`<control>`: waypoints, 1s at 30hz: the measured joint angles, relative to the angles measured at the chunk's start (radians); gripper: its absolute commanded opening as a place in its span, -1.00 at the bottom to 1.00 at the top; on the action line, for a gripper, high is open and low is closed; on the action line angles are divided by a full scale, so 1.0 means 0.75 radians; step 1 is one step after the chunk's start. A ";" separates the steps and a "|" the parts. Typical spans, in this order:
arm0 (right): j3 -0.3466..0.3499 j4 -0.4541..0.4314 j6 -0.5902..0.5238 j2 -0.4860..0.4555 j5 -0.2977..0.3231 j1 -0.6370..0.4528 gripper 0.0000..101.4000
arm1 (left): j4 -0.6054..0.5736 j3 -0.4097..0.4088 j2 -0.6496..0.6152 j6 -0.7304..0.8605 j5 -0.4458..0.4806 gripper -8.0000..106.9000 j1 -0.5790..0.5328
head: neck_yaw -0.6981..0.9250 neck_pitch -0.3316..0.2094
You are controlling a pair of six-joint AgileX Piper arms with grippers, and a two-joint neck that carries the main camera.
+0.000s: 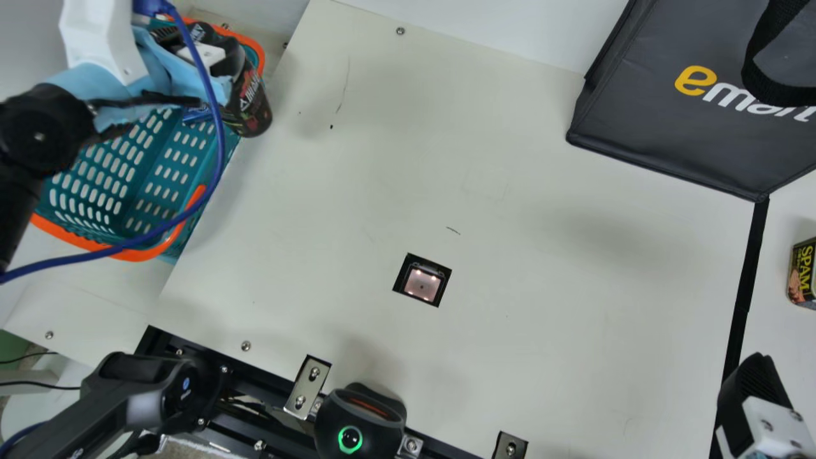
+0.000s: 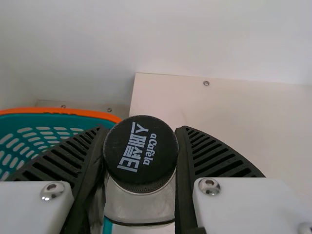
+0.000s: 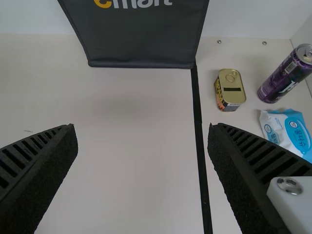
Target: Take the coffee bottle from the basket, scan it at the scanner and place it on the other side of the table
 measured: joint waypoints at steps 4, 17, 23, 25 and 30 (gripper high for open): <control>0.000 0.000 0.000 0.000 0.000 0.000 0.87 | 0.061 0.056 -0.001 -0.090 -0.050 -1.00 -0.061 | 0.000 0.000; 0.000 0.000 0.000 0.000 0.000 0.000 0.87 | 0.194 0.260 -0.030 -0.298 -0.236 -1.00 -0.204 | 0.002 0.000; 0.000 0.000 0.000 0.000 0.000 0.000 0.87 | 0.227 0.338 -0.043 -0.349 -0.298 -1.00 -0.256 | 0.002 0.000; 0.000 0.000 0.000 0.000 0.000 0.000 0.87 | 0.239 0.357 -0.048 -0.365 -0.319 -1.00 -0.270 | 0.002 0.000; 0.000 0.000 0.000 0.000 0.000 0.000 0.87 | 0.263 0.395 -0.051 -0.403 -0.353 -0.83 -0.304 | 0.002 0.000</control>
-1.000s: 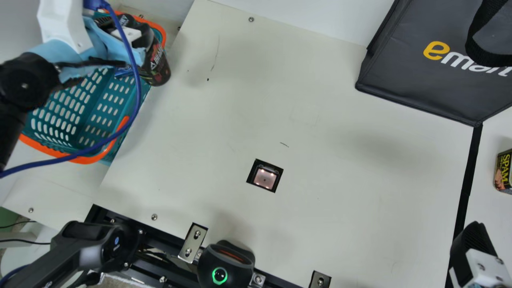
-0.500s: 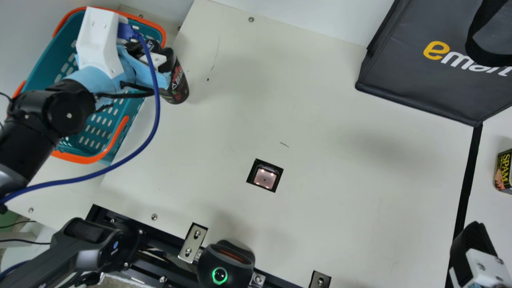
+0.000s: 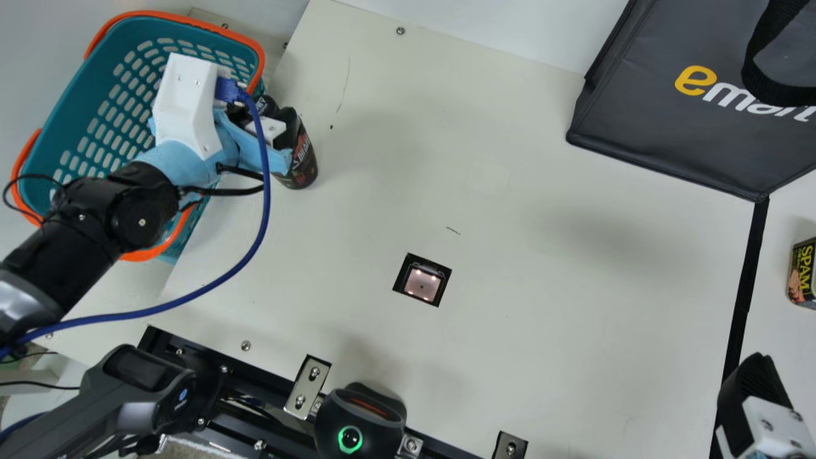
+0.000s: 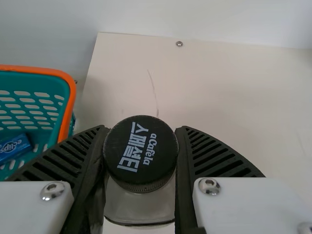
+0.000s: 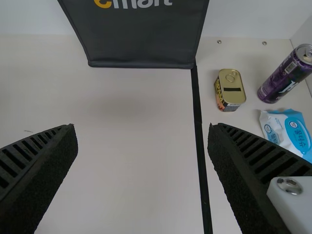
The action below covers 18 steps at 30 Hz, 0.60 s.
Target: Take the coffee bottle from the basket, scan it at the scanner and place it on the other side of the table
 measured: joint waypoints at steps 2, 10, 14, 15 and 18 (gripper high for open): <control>0.000 0.000 0.000 0.000 0.000 0.000 0.87 | 0.003 0.009 0.000 -0.010 -0.006 -0.71 -0.009 | 0.000 0.000; 0.000 0.000 0.000 0.000 0.000 0.000 0.87 | 0.025 0.036 0.000 -0.035 -0.033 -0.24 -0.033 | -0.002 0.000; 0.000 0.000 0.000 0.000 0.000 0.000 0.87 | 0.033 0.041 0.003 -0.041 -0.038 -0.01 -0.041 | 0.000 0.000; 0.000 0.000 0.000 0.000 0.000 0.000 0.87 | 0.033 0.042 0.003 -0.041 -0.035 0.05 -0.041 | 0.000 0.000; 0.000 0.000 0.000 0.000 0.000 0.000 0.87 | 0.033 0.044 0.003 -0.043 -0.035 0.22 -0.047 | 0.000 0.000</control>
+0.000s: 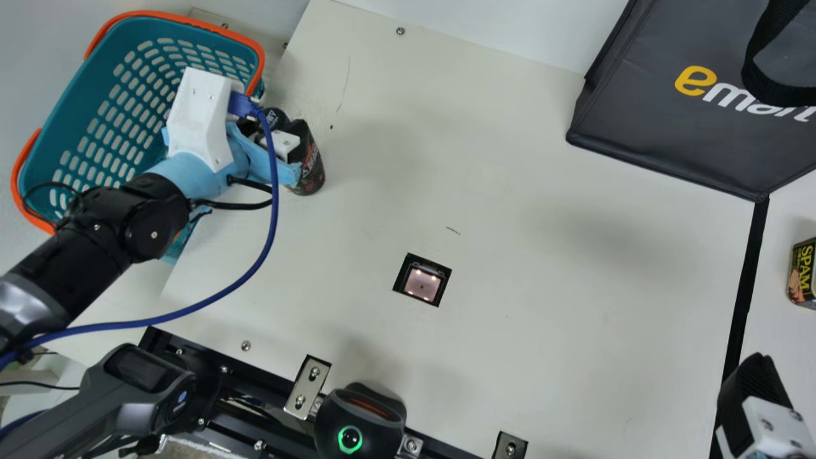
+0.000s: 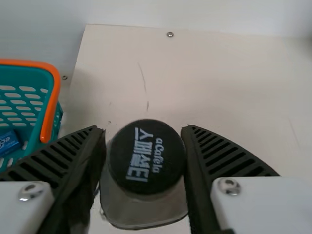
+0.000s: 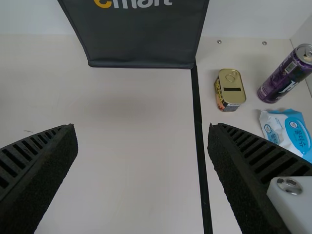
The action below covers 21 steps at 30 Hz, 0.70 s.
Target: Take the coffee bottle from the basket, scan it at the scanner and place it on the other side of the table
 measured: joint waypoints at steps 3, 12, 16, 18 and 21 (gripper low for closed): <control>0.000 0.000 0.000 0.000 0.000 0.000 0.87 | -0.003 0.000 -0.017 0.002 -0.006 0.40 -0.008 | 0.000 0.000; 0.000 0.000 0.000 0.000 0.001 0.000 0.87 | -0.065 -0.062 -0.131 0.051 0.051 0.71 -0.014 | -0.002 0.000; 0.000 0.000 0.000 0.000 0.001 0.000 0.87 | -0.111 -0.126 -0.196 0.105 0.158 0.71 -0.001 | -0.002 0.000; 0.000 0.000 0.000 0.000 0.001 0.000 0.87 | -0.140 -0.166 -0.224 0.142 0.223 0.71 0.017 | -0.002 0.000; 0.000 0.000 0.000 0.000 0.001 0.000 0.87 | -0.180 -0.232 -0.255 0.209 0.349 0.71 0.055 | 0.000 0.000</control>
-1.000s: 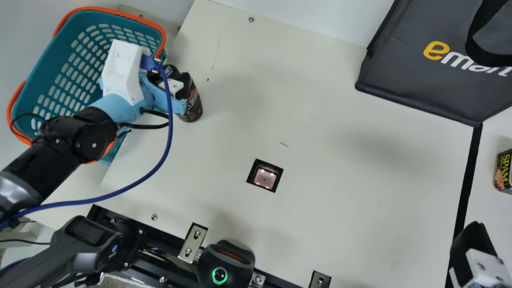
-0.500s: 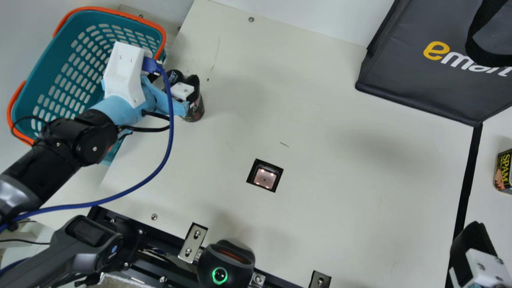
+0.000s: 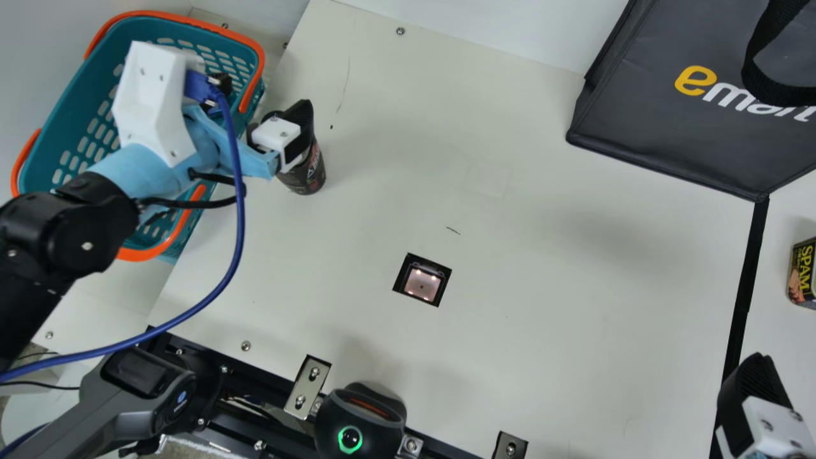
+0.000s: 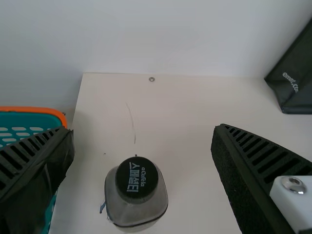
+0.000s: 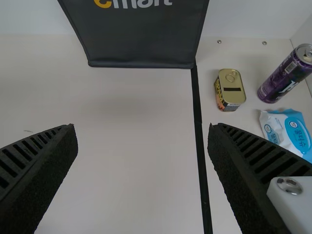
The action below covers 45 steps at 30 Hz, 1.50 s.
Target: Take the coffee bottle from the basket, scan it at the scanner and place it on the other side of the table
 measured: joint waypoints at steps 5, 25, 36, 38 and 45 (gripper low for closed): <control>0.000 0.000 0.000 0.000 0.000 0.000 0.87 | -0.061 -0.116 -0.028 0.117 0.238 0.71 0.104 | 0.000 0.000; 0.000 0.000 0.000 0.000 0.000 0.000 0.87 | -0.094 -0.370 -0.051 0.369 0.812 0.71 0.400 | -0.155 0.000; 0.000 0.000 0.000 0.000 0.000 0.000 0.87 | -0.094 -0.370 -0.051 0.369 0.812 0.71 0.400 | -0.464 0.000; 0.000 0.000 0.000 0.000 0.000 0.000 0.87 | -0.081 -0.370 -0.051 0.351 0.807 0.71 0.382 | -0.462 0.000; 0.000 0.000 0.000 0.000 0.000 0.000 0.87 | -0.002 -0.312 -0.046 0.285 0.747 0.71 0.303 | -0.464 0.000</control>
